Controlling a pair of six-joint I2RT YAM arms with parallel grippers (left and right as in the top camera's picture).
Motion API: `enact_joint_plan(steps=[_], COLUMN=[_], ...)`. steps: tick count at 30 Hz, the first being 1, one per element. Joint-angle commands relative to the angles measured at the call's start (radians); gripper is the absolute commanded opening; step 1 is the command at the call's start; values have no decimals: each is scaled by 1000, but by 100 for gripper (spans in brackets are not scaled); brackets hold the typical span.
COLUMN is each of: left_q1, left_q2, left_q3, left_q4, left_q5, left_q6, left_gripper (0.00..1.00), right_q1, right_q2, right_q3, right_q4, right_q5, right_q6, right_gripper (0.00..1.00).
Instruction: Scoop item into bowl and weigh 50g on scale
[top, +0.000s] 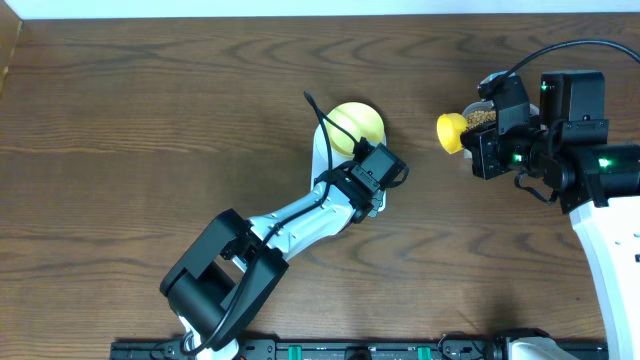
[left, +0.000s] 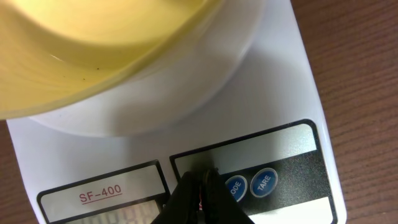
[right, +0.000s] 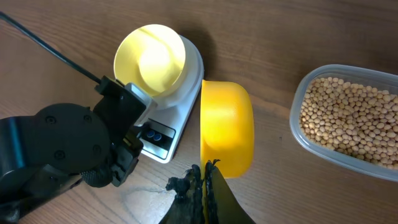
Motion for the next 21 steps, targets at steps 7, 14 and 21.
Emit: enact_joint_plan(steps=[7, 14, 21], left_q1=[10, 10, 10], left_q2=[27, 27, 27], left_q3=[-6, -6, -6], left_q4=[-35, -70, -50], left_q5=[-18, -18, -17], left_q6=[-13, -9, -9], left_gripper=[8, 7, 7], right_q1=[-2, -2, -2], right_q2=[6, 6, 6], right_q3=[2, 2, 2], right_q4=[1, 2, 1], right_q5=[-2, -3, -3], right_q6=[-5, -7, -7], right_gripper=[1, 1, 1])
